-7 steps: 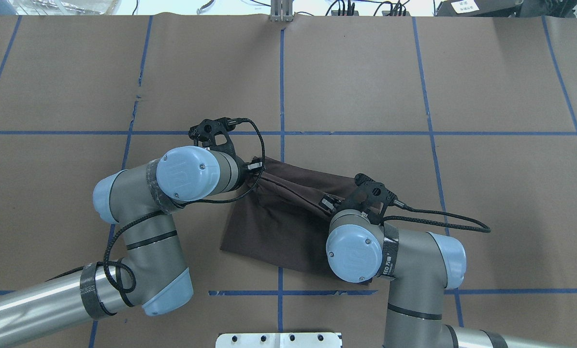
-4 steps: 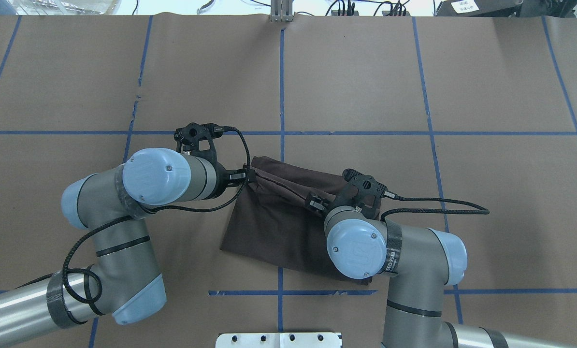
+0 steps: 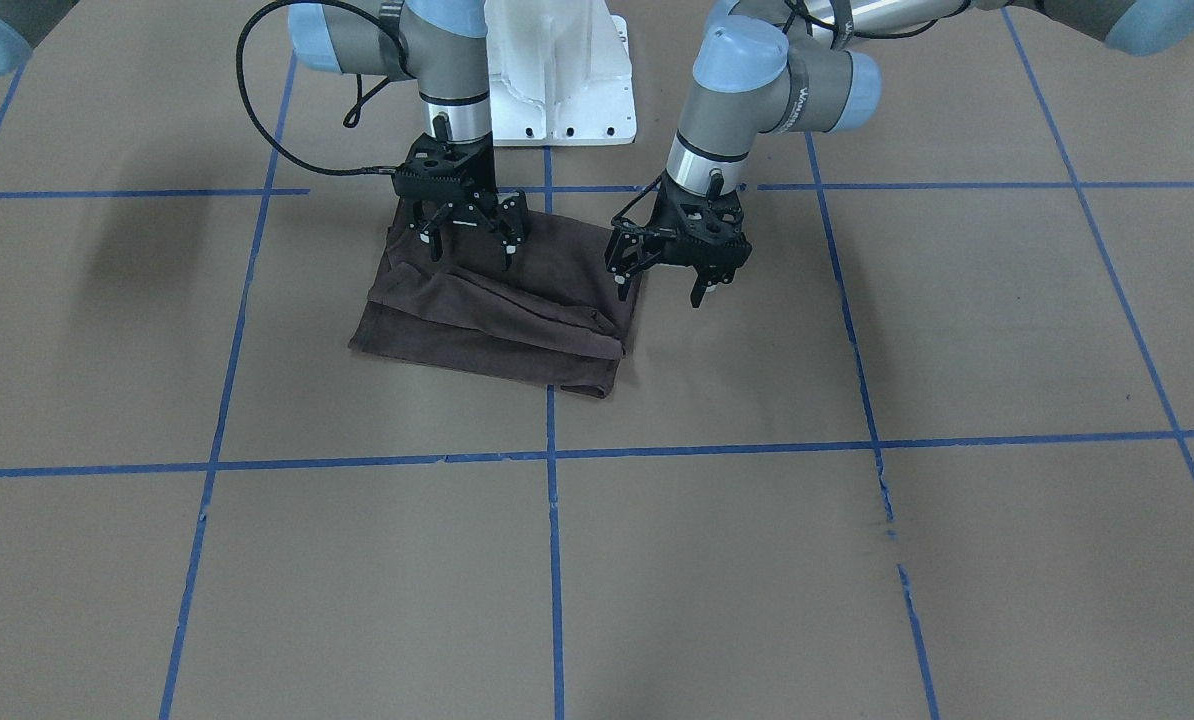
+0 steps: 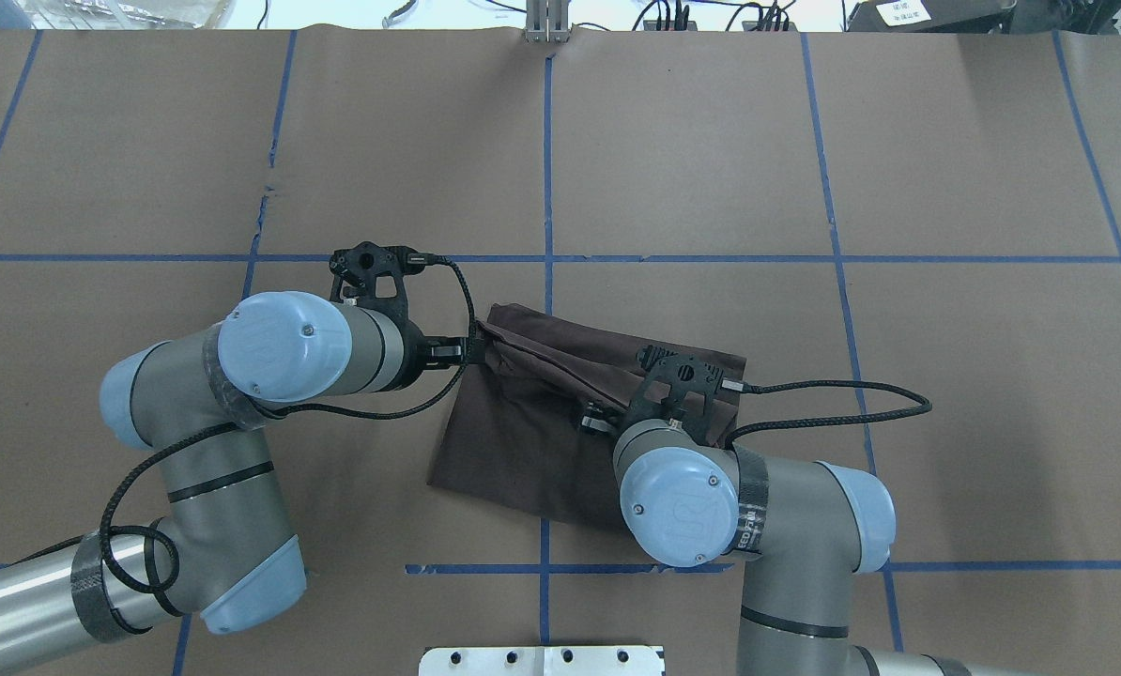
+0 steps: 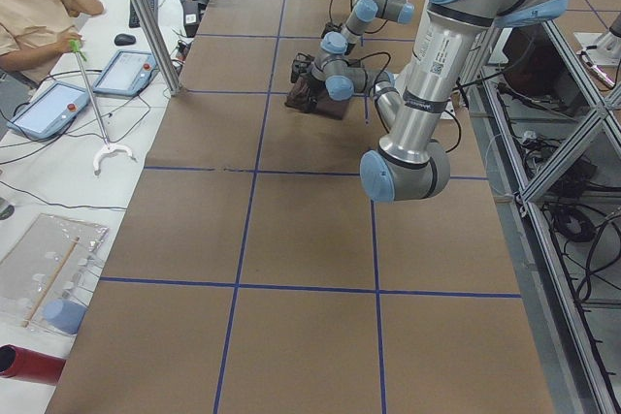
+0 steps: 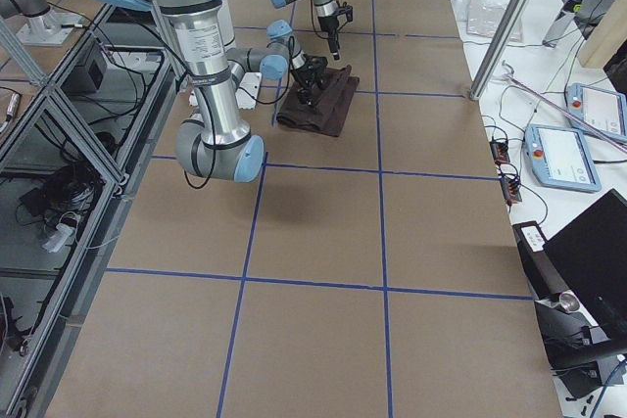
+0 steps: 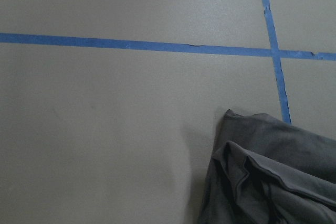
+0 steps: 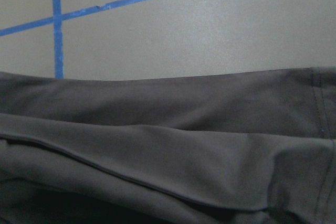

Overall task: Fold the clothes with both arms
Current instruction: 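Lay the folded edge down over the shirt with both grippers, then open the right gripper and raise it away from the shirt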

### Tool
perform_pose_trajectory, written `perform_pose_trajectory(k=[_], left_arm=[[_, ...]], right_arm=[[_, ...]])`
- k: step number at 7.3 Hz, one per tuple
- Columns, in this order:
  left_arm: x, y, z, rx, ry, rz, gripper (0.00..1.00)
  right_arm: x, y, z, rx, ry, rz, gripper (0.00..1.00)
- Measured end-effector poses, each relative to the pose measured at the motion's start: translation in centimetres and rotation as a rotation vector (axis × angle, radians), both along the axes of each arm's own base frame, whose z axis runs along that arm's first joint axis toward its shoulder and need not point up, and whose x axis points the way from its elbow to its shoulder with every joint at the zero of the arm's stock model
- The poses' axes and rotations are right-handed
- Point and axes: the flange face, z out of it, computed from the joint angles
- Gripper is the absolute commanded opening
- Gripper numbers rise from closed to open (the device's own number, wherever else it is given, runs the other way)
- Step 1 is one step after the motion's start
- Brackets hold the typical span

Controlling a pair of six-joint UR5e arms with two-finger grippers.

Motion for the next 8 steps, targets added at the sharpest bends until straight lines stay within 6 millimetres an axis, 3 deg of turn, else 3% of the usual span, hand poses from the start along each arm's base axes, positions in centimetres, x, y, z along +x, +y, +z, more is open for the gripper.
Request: perform_pose_trajectory(k=[6, 8], left_arm=[[-0.2, 0.0, -0.2, 0.003, 0.005, -0.001, 1.00], [-0.2, 0.0, -0.2, 0.003, 0.005, -0.002, 1.00]], right_arm=[[-1.3, -0.3, 2.7, 0.087, 0.159, -0.096, 1.00], [-0.7, -1.8, 2.9, 0.092, 0.172, -0.081, 1.00]])
